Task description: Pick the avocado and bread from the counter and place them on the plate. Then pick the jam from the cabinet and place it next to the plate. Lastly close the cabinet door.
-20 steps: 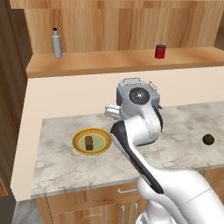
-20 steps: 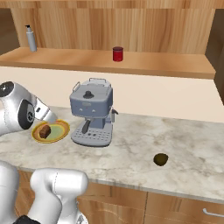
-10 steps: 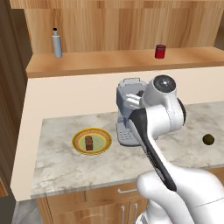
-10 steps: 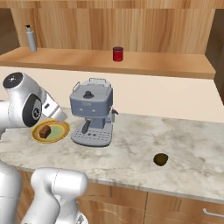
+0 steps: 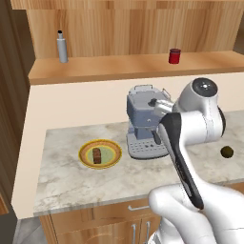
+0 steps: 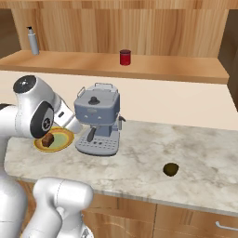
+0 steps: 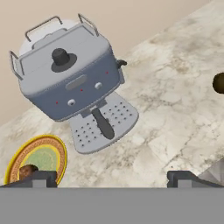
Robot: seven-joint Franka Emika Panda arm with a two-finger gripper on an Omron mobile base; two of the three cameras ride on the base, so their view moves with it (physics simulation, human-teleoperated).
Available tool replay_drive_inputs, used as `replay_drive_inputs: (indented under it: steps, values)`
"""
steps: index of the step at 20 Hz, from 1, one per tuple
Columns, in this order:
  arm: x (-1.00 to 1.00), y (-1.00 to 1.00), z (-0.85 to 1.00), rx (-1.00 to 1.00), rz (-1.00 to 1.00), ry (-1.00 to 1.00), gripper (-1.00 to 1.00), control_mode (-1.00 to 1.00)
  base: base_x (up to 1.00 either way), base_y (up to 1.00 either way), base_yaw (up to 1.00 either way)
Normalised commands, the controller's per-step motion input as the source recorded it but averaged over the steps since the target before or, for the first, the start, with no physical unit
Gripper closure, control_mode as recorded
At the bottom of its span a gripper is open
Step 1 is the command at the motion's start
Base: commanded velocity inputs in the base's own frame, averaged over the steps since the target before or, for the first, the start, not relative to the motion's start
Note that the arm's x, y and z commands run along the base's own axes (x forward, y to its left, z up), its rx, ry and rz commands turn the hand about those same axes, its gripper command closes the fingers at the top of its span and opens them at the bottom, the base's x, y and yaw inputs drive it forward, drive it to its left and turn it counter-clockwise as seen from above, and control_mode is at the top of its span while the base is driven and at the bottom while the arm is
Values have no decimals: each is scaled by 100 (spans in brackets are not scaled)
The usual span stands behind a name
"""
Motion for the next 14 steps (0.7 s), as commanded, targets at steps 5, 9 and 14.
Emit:
replay_drive_inputs:
  steps: [5,9,14]
  values:
    - [-8,-37,0,0,0,1,-100,-100,0,0,0]
    - [-10,-43,0,0,0,7,-100,-100,0,0,0]
    - [-10,-48,0,0,-2,14,-100,-100,0,0,0]
